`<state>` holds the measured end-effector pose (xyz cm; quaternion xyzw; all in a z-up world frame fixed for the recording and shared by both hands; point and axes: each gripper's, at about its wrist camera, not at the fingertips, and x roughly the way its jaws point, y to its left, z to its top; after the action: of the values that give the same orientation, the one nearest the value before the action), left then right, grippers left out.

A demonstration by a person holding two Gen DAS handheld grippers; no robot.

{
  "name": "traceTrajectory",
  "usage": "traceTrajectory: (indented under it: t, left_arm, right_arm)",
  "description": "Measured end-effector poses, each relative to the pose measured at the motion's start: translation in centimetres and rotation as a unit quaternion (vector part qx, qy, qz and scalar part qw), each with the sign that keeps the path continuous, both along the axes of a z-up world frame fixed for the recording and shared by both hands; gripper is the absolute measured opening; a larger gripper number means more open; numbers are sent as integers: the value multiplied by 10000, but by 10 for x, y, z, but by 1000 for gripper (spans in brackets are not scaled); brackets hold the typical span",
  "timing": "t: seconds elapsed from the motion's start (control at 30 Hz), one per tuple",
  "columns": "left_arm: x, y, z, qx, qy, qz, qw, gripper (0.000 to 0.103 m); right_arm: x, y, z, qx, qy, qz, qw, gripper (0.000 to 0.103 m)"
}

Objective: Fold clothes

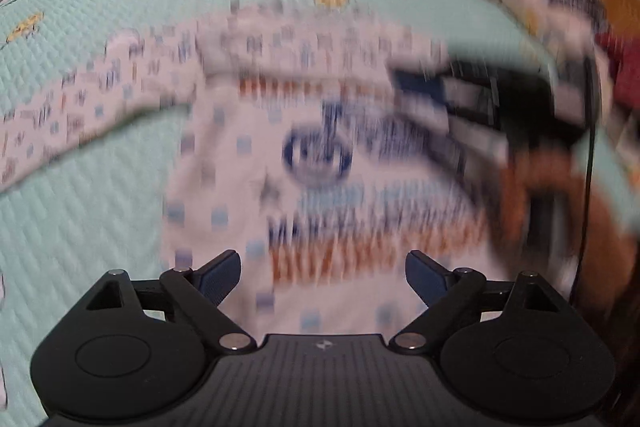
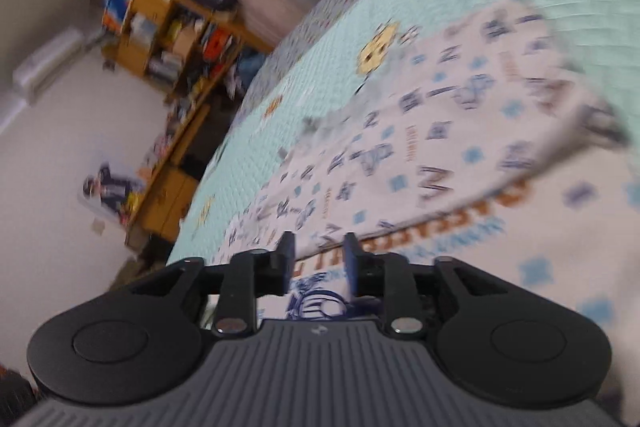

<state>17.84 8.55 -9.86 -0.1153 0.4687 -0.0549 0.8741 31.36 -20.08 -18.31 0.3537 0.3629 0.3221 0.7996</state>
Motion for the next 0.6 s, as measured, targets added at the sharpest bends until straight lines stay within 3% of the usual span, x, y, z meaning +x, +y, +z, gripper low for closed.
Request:
traceTrajectory:
  t: [0.07,0.2,0.57,0.6]
  left_arm:
    - [27,10,-5,-168,-16,173,9997,93]
    - [83,30,-14,-504,-49,518,9974,92]
    - [234,84,-40,-1418,-138,1460,9790,74]
    - [241,90,-47,-1047,-30,1579,9819,73]
  right_arm:
    - [3,-10,-12,134,-149,-147,9997,44]
    - [6,-15,-33,354,-512,-231,9978,40]
    - [17,-19,-42,776,-497,-146,9956,40]
    - [17,-20,-43,791,-494,-138,9955,40]
